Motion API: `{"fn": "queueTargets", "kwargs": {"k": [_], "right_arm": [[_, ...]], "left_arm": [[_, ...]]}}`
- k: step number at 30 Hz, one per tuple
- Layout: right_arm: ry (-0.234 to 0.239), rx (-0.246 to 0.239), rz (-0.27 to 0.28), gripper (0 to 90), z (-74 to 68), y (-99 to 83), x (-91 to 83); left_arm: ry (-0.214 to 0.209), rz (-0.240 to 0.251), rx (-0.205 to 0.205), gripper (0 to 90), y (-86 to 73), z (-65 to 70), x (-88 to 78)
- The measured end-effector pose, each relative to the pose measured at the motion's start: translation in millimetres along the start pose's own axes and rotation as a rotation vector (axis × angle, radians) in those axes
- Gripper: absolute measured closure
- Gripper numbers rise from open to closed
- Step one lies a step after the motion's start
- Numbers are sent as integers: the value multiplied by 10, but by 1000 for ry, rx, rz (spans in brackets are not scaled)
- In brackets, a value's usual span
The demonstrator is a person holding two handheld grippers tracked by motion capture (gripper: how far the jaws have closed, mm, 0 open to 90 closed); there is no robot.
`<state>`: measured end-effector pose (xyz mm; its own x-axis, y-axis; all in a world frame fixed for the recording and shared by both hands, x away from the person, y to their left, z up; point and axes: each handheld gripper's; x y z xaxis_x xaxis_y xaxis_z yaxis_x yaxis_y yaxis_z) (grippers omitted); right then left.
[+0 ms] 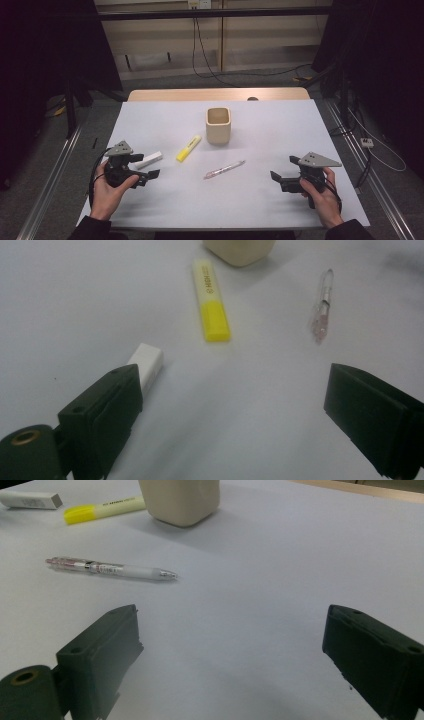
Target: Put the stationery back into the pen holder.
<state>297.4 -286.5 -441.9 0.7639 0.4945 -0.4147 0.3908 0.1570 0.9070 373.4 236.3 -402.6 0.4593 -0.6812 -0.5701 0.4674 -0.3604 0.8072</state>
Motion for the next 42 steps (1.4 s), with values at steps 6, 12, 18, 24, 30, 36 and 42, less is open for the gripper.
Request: {"fn": "queueTargets", "kwargs": {"k": [6,12,18,24,30,36,42], "right_arm": [[2,2,-3,62,4,-5,6],[0,-2,-4,51,2,-4,4],[2,-1,-7,52,-3,-5,15],[6,-9,-15,52,-6,-10,24],[7,-18,-21,52,-16,-8,35],[13,-29,-25,52,-22,-10,39],[16,-35,-27,52,-47,-10,49]], "left_arm": [[54,-32,73,81,104,-83,15],[137,-147,123,98,119,-248,109],[119,-181,101,92,164,-352,150],[105,-215,78,99,222,-458,168],[93,-246,76,116,312,-520,213],[94,-296,98,128,251,-504,236],[101,-351,103,204,160,-583,256]]}}
Point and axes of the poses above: each handheld gripper's, and its own axes: x roughly forward along the jaws, y roughly out of its top, z roughly to its right, and after that the axes turned 5 degrees about z, right-handed
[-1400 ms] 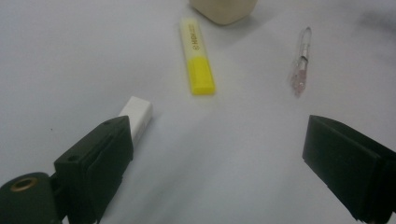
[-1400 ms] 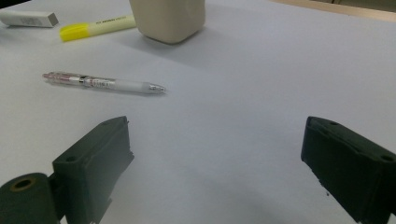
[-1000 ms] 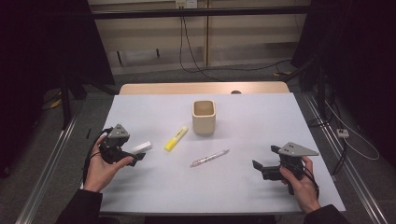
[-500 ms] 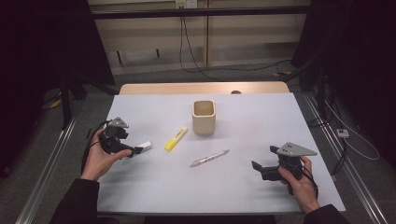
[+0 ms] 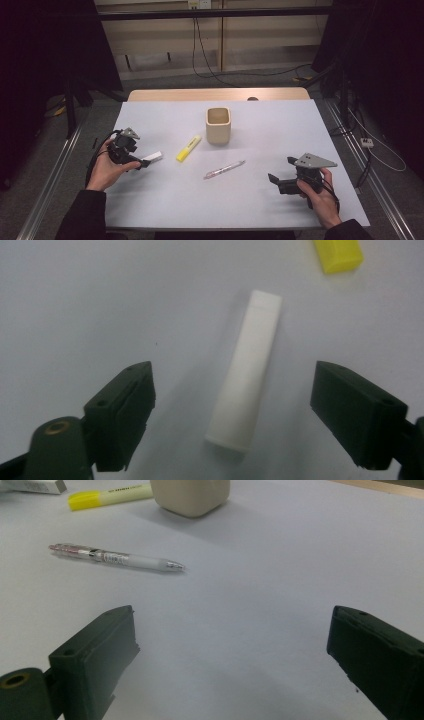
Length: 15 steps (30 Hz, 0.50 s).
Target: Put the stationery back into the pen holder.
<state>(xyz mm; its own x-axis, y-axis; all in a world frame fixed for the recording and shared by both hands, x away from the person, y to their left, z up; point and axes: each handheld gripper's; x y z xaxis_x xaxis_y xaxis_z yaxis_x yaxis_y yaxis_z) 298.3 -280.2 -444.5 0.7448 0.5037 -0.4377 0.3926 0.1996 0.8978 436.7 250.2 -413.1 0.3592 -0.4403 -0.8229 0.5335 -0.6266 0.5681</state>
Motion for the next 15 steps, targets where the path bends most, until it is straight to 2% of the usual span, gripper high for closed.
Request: {"fn": "queueTargets", "kwargs": {"k": [7,9,15], "right_arm": [[4,-8,-4,52,-6,0,13],[5,-8,-4,52,-7,0,13],[5,-10,-5,52,-8,-1,14]], "left_arm": [[-46,-67,30,365,-46,-5,59],[-27,-80,48,399,-46,2,75],[-58,-106,56,506,-55,-6,121]]}}
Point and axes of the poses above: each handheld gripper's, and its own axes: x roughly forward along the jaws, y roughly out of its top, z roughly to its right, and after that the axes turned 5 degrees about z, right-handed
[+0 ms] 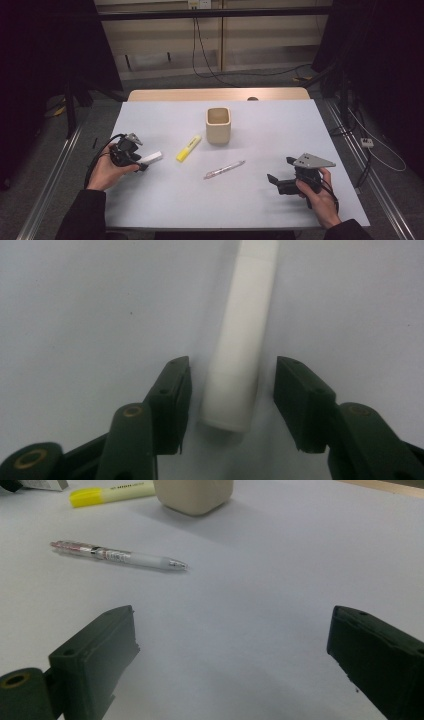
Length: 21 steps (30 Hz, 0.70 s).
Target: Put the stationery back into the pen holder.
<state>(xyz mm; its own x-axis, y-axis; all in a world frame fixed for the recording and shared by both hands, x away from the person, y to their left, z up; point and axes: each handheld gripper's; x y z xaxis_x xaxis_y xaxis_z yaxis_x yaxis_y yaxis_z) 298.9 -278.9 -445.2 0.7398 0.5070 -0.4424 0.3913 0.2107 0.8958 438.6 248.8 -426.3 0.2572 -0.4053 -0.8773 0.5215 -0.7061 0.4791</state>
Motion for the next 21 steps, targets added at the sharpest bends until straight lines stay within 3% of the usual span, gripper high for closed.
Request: {"fn": "queueTargets", "kwargs": {"k": [3,13,21], "right_arm": [[0,-1,-1,52,0,0,2],[1,-1,-4,52,-6,0,11],[2,-1,-2,52,-4,-1,5]], "left_arm": [[-13,2,-1,556,1,-9,-3],[-21,-21,2,579,37,-33,12],[-4,-34,0,662,55,-45,14]]}}
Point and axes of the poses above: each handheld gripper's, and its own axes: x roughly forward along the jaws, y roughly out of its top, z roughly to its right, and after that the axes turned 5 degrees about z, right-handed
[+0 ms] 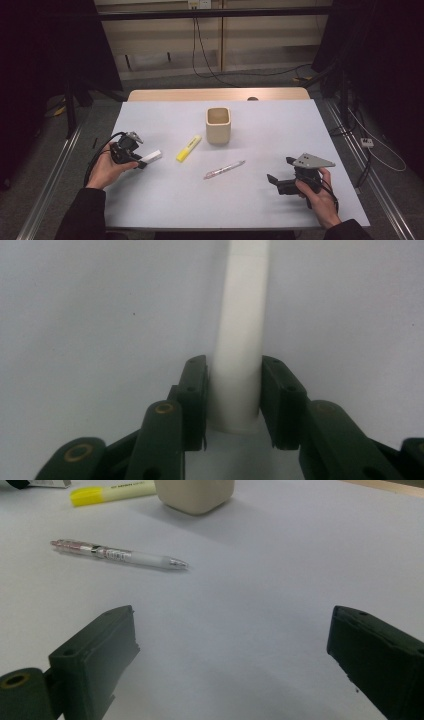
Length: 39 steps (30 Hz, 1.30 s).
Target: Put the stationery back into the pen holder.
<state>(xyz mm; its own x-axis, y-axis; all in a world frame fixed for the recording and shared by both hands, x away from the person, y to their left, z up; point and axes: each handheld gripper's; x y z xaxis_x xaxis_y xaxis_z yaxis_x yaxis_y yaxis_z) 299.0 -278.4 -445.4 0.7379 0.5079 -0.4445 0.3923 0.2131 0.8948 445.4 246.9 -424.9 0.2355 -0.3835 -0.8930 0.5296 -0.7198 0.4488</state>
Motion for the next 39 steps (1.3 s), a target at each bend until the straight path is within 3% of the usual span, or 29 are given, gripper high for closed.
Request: {"fn": "queueTargets", "kwargs": {"k": [14,25,31,39], "right_arm": [[2,-1,-5,52,-6,-2,14],[2,-1,-4,52,-5,-3,14],[5,4,-4,52,-7,-1,23],[5,-9,0,47,-32,1,24]], "left_arm": [[-1,8,-16,676,9,21,-19],[-19,92,-38,676,32,86,-116],[-50,134,-31,676,94,208,-144],[-78,156,-3,676,203,386,-159]]}}
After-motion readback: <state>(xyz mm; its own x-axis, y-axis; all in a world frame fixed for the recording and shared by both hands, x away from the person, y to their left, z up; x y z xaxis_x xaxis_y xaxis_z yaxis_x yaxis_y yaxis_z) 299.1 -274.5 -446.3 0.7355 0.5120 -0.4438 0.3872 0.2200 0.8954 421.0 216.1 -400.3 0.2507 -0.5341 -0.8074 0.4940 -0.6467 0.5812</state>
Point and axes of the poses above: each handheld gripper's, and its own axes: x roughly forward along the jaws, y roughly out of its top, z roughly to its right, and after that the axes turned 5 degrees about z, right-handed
